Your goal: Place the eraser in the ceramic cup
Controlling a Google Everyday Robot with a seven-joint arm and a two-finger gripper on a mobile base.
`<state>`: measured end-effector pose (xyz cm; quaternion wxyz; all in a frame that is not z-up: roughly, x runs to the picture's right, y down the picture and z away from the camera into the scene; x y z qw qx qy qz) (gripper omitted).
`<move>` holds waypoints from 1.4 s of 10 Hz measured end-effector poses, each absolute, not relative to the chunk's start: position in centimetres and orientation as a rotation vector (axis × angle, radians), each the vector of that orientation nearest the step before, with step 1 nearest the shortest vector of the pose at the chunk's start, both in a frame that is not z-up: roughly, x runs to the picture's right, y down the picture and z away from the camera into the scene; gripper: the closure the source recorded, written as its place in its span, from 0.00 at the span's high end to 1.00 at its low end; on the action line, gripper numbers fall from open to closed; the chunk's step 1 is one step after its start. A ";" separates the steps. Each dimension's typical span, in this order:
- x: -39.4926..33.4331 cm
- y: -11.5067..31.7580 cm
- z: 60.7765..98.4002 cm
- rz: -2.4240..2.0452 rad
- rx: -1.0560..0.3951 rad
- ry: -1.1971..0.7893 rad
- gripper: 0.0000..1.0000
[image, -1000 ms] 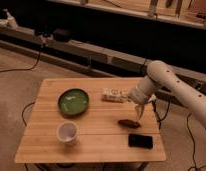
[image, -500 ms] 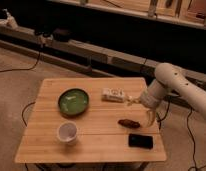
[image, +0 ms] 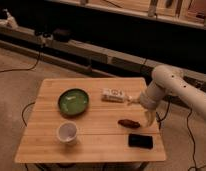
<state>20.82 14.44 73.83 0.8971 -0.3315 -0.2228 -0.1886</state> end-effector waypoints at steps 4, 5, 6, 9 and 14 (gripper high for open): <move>22.1 17.1 73.9 -0.384 -0.611 -0.243 0.80; 21.6 18.6 73.5 -0.362 -0.627 -0.242 0.80; 21.0 19.7 73.2 -0.347 -0.643 -0.259 0.80; 20.4 22.2 73.0 -0.287 -0.672 -0.309 0.80; 23.5 23.7 73.2 -0.211 -0.700 -0.265 0.80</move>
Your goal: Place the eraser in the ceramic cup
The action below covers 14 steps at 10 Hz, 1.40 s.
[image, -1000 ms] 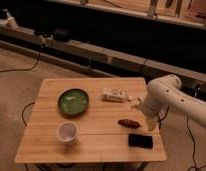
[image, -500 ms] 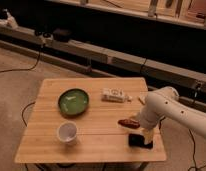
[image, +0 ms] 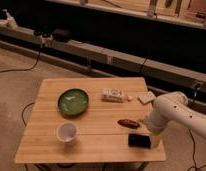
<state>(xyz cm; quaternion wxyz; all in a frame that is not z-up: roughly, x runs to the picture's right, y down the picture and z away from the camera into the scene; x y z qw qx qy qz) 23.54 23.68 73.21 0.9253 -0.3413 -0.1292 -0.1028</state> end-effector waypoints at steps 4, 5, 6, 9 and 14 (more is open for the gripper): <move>22.4 25.7 73.2 -0.233 -0.738 -0.305 0.80; 22.0 26.8 73.4 -0.262 -0.754 -0.326 0.80; 22.0 28.0 73.6 -0.291 -0.766 -0.344 0.80; 23.3 29.6 74.9 -0.336 -0.782 -0.343 0.80; 26.0 29.3 76.1 -0.339 -0.710 -0.279 0.80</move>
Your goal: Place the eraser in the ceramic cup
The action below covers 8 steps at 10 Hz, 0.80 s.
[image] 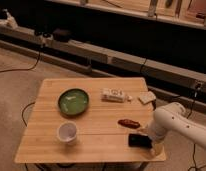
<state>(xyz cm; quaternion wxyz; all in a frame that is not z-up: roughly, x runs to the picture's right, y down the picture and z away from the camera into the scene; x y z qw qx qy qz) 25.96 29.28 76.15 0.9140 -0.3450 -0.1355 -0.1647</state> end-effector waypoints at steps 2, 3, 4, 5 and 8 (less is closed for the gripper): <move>26.1 30.3 76.3 -0.315 -0.725 -0.284 0.80; 26.1 30.8 76.3 -0.306 -0.736 -0.288 0.78; 26.2 31.2 76.4 -0.297 -0.746 -0.292 0.68; 26.2 31.2 76.4 -0.293 -0.750 -0.295 0.60; 26.1 31.1 76.3 -0.309 -0.739 -0.293 0.30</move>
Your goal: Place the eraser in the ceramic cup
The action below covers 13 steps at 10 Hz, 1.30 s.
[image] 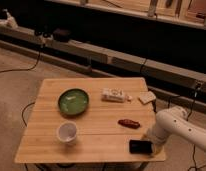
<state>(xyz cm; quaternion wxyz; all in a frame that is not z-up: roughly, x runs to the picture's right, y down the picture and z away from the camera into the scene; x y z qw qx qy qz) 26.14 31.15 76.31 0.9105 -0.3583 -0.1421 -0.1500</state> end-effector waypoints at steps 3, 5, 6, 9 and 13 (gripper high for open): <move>25.9 31.5 76.4 -0.335 -0.731 -0.288 0.02; 25.5 31.4 76.3 -0.343 -0.725 -0.294 0.00; 24.6 30.6 76.0 -0.353 -0.710 -0.316 0.00; 22.1 27.4 75.0 -0.356 -0.659 -0.398 0.00; 18.1 23.7 76.2 -0.366 -0.699 -0.479 0.00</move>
